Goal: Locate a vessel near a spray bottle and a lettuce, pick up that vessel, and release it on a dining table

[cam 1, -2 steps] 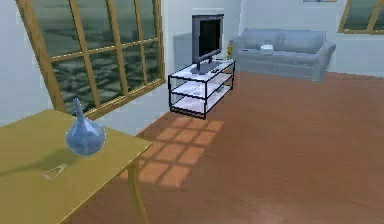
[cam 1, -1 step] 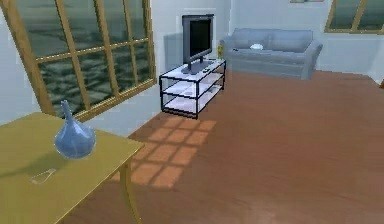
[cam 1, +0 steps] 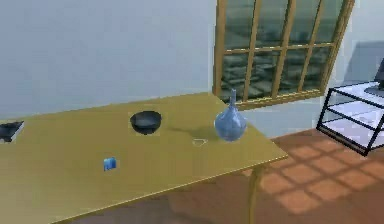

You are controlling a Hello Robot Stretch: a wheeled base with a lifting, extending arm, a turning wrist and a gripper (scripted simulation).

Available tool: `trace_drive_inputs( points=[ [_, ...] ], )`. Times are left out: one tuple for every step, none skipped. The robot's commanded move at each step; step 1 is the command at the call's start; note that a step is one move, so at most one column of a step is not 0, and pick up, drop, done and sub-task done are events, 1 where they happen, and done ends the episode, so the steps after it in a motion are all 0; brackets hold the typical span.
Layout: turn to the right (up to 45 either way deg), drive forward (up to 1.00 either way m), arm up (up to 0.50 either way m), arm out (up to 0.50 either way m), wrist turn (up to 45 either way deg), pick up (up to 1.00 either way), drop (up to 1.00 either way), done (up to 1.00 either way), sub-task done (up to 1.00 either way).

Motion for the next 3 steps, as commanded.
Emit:
trace_drive_inputs(
  points=[
    [-45.0,0.0,0.0,0.0,0.0,0.0,0.0,0.0,0.0],
    [-45.0,0.0,0.0,0.0,0.0,0.0,0.0,0.0,0.0],
    [-3.0,0.0,0.0,0.0,0.0,0.0,0.0,0.0,0.0]
  ],
)
